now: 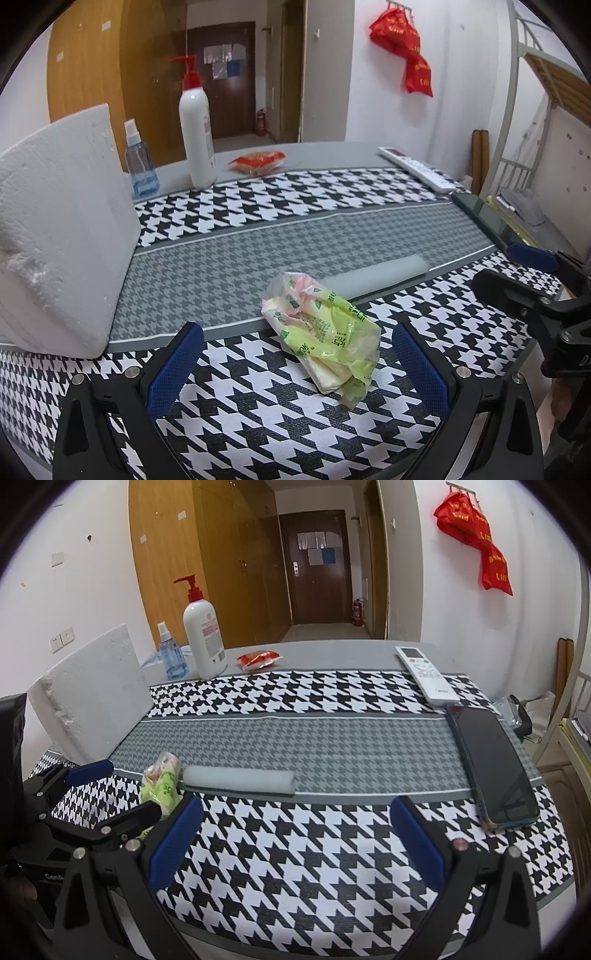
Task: Organize soft objects
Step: 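Lower the left tool over the snack packet while the right tool approaches the white foam tube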
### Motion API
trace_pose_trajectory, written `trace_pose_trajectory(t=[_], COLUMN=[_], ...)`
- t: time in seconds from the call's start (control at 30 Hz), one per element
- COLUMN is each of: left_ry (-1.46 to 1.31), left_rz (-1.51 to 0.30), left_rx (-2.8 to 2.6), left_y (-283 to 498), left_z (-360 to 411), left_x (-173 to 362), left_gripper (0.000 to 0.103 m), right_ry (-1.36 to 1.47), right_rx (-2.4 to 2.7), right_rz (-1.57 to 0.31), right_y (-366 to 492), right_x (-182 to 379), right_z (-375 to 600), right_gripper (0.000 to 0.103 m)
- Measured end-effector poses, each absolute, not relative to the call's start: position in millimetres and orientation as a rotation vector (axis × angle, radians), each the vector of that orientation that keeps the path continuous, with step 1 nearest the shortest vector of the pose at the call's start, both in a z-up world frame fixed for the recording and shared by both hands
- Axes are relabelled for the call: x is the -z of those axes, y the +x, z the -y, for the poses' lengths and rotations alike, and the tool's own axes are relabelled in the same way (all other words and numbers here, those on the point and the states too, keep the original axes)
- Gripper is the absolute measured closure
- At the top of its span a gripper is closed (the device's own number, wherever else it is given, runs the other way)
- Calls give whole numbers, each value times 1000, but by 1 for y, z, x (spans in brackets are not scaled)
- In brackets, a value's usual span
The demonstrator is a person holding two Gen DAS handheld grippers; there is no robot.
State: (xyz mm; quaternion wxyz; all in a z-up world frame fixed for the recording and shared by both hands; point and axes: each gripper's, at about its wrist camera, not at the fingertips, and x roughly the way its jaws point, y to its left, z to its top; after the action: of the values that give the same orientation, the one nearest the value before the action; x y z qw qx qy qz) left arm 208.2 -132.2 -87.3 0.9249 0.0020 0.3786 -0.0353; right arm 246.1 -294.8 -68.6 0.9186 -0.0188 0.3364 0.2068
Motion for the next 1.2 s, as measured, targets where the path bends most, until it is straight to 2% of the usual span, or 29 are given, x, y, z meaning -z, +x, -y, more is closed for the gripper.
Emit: trace_pose_trajectory(t=[0.7,1.2], left_ry=[34,29], left_rz=[-830,-870], left_rx=[58,-10], left_y=[223,226], left_z=[141,118], left_x=[100,102], left_gripper=[1,1], right_ry=[-45,-27], right_rx=[-439,-496], right_rz=[-718,-760], right_y=[252,261], right_x=[72,79], right_z=[291,287], right_gripper=[1,1])
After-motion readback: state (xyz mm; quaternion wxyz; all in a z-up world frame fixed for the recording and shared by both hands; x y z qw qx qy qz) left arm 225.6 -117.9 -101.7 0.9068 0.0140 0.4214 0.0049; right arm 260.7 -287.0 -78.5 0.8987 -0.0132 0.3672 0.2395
